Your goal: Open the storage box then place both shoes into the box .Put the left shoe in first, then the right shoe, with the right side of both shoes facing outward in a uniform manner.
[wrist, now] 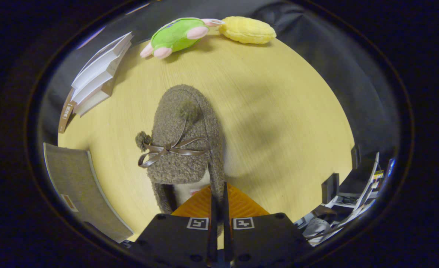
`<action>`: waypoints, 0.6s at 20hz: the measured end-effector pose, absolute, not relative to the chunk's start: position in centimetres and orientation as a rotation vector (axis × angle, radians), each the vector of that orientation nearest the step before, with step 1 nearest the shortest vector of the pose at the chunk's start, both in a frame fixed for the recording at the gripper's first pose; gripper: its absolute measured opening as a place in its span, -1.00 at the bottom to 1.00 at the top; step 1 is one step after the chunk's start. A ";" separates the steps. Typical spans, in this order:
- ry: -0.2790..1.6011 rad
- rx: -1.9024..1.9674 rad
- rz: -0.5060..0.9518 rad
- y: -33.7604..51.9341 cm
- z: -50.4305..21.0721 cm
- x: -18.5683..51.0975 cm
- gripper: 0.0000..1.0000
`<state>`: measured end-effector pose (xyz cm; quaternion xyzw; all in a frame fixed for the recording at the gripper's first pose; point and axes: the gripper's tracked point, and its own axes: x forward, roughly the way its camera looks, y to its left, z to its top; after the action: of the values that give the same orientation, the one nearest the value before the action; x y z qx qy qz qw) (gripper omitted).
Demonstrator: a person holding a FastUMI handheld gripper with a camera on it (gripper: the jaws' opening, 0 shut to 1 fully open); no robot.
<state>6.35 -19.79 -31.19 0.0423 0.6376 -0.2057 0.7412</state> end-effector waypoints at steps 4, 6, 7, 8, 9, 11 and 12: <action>1.429 0.017 -0.420 -19.7 -31.1 6.3 -0.85; 1.413 -0.015 -0.417 -19.7 -30.9 6.4 -0.92; 1.400 -0.035 -0.413 -19.6 -30.7 6.4 -0.92; 1.385 -0.063 -0.420 -19.7 -30.4 6.5 -0.93; 1.375 -0.101 -0.428 -19.8 -30.0 6.4 -0.93; 1.348 -0.227 -0.441 -20.5 -28.7 6.3 -0.93; 1.329 -0.284 -0.447 -20.7 -27.9 6.3 -0.93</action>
<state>6.27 -20.72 -27.89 -0.1303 0.6092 -0.2048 0.7550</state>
